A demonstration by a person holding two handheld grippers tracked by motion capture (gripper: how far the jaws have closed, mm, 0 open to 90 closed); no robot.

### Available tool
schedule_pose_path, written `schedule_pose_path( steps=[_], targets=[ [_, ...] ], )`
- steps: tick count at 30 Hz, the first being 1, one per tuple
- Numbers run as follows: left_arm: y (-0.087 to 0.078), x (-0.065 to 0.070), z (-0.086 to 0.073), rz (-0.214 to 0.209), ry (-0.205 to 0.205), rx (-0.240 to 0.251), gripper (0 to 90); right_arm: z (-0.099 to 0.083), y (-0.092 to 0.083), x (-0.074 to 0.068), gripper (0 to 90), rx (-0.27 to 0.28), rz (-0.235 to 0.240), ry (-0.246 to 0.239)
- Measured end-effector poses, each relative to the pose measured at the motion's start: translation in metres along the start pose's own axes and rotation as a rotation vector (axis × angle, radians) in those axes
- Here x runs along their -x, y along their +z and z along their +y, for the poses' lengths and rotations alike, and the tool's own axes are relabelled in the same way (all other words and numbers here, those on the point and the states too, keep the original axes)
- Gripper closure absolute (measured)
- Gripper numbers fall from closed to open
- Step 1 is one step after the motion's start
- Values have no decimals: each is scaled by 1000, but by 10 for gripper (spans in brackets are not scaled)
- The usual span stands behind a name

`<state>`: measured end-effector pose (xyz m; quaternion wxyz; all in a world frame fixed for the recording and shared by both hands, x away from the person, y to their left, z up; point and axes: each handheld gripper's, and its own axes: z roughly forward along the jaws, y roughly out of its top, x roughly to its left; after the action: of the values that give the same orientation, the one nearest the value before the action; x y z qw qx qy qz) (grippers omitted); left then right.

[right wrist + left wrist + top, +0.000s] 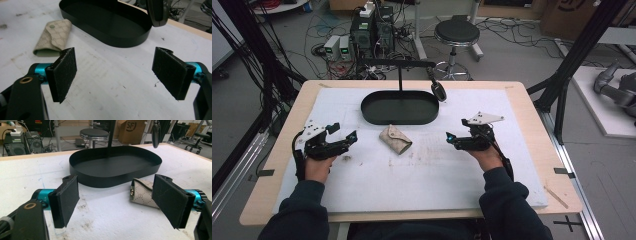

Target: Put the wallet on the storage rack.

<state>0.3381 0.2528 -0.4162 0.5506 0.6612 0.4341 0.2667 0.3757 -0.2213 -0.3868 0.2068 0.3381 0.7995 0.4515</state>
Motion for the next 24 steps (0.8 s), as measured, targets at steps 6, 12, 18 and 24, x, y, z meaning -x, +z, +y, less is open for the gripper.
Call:
schedule_pose_path(
  steps=[6,12,18,24],
  targets=[
    [-3,2,1,10,13,0,219,3,12,-20,204,-7,52,-16],
    [-2,1,1,19,10,-5,220,7,31,-42,204,-29,109,-51],
    [-2,-1,1,17,8,-7,223,9,57,-56,204,-67,156,-32],
    [-2,0,1,13,10,-4,223,14,82,-66,204,-75,154,-16]
  ],
)
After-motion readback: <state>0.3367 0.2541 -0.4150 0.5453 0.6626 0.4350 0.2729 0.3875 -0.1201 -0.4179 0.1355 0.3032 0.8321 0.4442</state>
